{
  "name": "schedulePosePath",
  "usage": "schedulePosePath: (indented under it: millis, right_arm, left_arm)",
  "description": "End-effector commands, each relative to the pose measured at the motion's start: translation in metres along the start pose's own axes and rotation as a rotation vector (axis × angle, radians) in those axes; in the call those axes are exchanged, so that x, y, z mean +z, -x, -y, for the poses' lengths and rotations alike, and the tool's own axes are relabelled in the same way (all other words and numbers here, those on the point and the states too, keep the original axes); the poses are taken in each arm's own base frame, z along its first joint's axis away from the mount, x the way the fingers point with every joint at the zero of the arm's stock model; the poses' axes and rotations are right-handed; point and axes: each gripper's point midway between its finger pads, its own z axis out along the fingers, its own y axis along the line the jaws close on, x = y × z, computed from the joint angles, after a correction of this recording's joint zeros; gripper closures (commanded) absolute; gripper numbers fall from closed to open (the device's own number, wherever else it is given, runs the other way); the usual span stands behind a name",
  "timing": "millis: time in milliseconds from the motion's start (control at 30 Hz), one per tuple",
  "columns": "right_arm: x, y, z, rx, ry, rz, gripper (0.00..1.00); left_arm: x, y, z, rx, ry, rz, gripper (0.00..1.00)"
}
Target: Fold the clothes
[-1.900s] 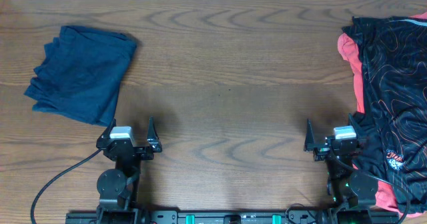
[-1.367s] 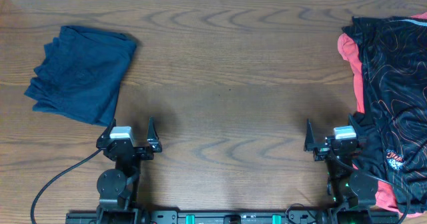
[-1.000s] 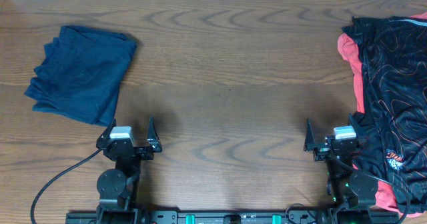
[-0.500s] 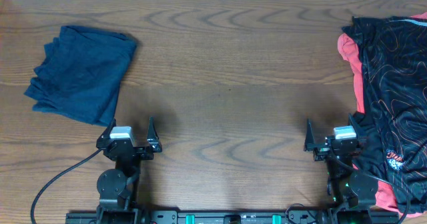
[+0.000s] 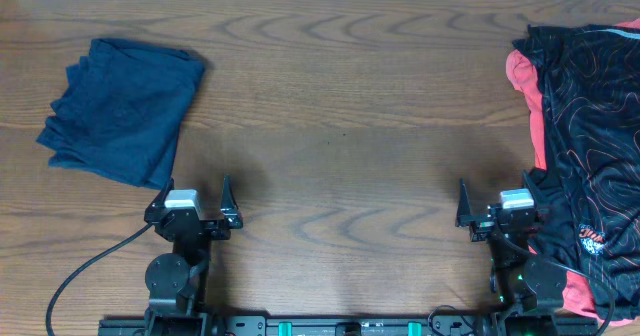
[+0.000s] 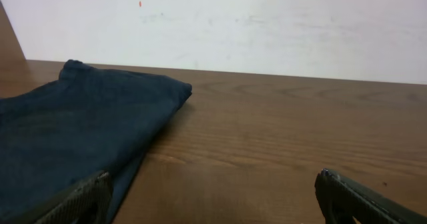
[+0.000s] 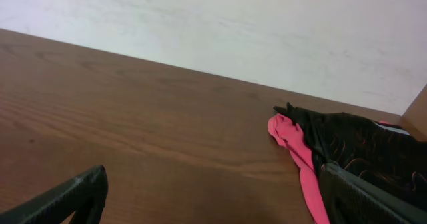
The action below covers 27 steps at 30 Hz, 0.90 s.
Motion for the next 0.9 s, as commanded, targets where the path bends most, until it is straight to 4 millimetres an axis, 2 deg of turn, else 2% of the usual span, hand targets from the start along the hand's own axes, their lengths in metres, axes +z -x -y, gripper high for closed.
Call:
schedulePosePath:
  millis: [0, 200, 367, 500, 700, 867]
  right_arm:
    - [0.0, -0.001, 0.002, -0.006, -0.009, -0.001, 0.01]
    - [0.0, 0.0, 0.001, -0.003, -0.002, 0.0, 0.01]
    - [-0.001, 0.01, 0.004, 0.2, -0.01, 0.043, 0.01]
    - [-0.002, 0.01, 0.004, 0.264, -0.008, 0.022, 0.01]
    - [-0.007, 0.021, 0.012, 0.268, -0.042, -0.066, 0.01]
    - [-0.009, 0.036, 0.024, 0.29, -0.099, -0.216, 0.01]
  left_arm:
    - [0.001, -0.017, -0.004, 0.019, 0.017, -0.051, 0.02]
    - [0.001, -0.017, -0.004, 0.018, 0.017, -0.051, 0.02]
    - [0.001, -0.017, -0.004, -0.086, 0.02, -0.05, 0.02]
    - [-0.002, -0.012, -0.004, -0.152, 0.024, -0.066, 0.02]
    - [-0.011, 0.01, 0.003, -0.155, 0.008, -0.15, 0.02]
    - [-0.016, 0.027, 0.009, -0.152, 0.005, -0.312, 0.02]
